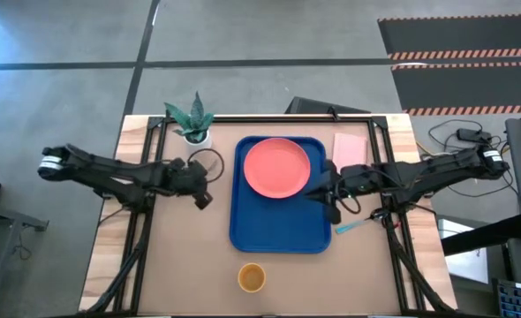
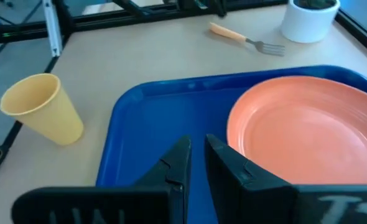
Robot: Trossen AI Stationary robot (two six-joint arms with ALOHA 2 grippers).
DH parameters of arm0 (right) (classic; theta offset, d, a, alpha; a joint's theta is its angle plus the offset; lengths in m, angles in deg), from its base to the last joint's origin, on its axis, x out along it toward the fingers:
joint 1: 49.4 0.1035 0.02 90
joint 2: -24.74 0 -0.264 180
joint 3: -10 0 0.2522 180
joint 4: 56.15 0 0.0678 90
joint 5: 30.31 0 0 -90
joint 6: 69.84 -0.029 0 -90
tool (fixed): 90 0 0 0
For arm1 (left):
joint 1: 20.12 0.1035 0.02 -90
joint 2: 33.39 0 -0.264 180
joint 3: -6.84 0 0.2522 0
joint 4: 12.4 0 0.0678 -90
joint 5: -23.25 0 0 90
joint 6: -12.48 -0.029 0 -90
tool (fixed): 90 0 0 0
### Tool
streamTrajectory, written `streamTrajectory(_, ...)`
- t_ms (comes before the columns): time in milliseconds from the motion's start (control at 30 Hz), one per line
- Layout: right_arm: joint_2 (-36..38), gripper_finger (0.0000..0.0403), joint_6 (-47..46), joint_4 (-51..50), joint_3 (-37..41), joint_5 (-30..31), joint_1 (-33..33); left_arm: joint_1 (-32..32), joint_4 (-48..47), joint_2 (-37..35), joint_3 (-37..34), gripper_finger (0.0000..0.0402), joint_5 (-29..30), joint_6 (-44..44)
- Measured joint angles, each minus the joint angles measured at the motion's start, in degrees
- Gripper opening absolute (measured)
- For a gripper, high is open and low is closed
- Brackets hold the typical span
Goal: Pick and place plate/cup/fork/spoon on tray
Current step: Put the orange fork on the blue tray on the right of the orange plate
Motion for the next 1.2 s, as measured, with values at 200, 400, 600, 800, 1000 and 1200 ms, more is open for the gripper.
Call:
streamTrajectory(200,-0.7,0.0038,2.3,0.9,0.0,0.0,1.5,7.6,-5.7,7.9,0.0,0.0,-6.9,-0.1)
streamTrajectory(400,-1.4,0.0038,2.7,0.9,0.0,0.0,1.8,10.0,-5.6,12.3,0.0,0.0,-7.8,-1.3)
streamTrajectory(600,-1.8,0.0038,3.2,0.6,0.0,0.0,1.9,10.3,-5.6,12.5,0.0,0.0021,-7.8,-1.9)
streamTrajectory(800,-2.3,0.0038,3.3,0.5,0.0,0.0,1.9,10.5,-5.6,11.7,0.0,0.0089,-5.1,-2.9)
streamTrajectory(1000,-2.3,0.0038,3.2,0.6,0.0,0.0,1.9,10.6,-4.4,11.9,-1.4,0.0124,-2.0,-3.2)
streamTrajectory(1200,-2.3,0.0038,3.2,0.5,0.0,0.0,1.9,11.1,0.4,11.7,-3.9,0.0125,-1.4,-3.4)
